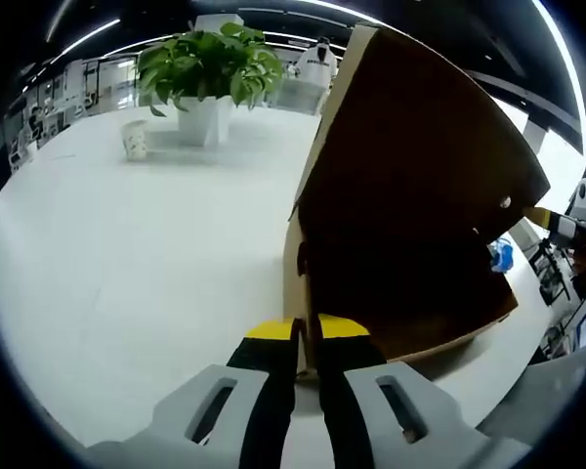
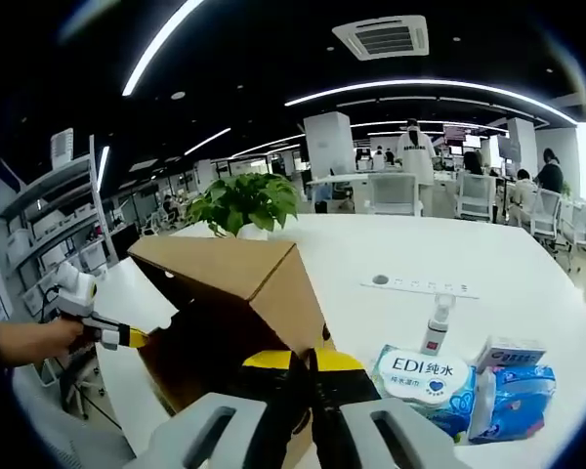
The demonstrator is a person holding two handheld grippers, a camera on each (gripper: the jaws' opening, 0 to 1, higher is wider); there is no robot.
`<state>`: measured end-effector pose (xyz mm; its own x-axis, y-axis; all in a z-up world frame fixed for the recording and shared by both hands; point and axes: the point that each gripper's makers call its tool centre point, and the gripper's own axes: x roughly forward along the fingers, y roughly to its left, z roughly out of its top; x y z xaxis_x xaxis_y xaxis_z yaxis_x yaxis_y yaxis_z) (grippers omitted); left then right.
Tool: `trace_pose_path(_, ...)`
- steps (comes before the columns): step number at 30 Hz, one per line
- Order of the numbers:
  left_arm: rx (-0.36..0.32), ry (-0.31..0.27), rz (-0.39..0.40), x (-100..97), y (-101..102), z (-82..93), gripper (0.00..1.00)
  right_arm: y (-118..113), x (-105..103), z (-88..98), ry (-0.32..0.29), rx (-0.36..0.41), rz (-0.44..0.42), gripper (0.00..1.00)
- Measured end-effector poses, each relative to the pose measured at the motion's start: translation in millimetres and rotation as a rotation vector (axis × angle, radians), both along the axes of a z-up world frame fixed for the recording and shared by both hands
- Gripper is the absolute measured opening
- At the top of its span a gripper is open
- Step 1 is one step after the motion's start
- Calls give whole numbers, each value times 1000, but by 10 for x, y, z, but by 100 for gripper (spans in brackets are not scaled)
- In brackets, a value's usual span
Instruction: Operate the shoe box by opening the lid, removing the specified soft item, and placing it in the target area until the item is outside and the box remains undamaged.
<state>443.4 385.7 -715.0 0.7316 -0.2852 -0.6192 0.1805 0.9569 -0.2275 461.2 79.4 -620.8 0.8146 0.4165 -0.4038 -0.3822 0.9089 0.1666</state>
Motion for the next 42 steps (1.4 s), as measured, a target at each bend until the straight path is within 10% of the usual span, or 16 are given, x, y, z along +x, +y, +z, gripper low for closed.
trace_pose_path(42,56,-201,-76,89,-101,661,7,21,-326,-372,81,11,-19,0)
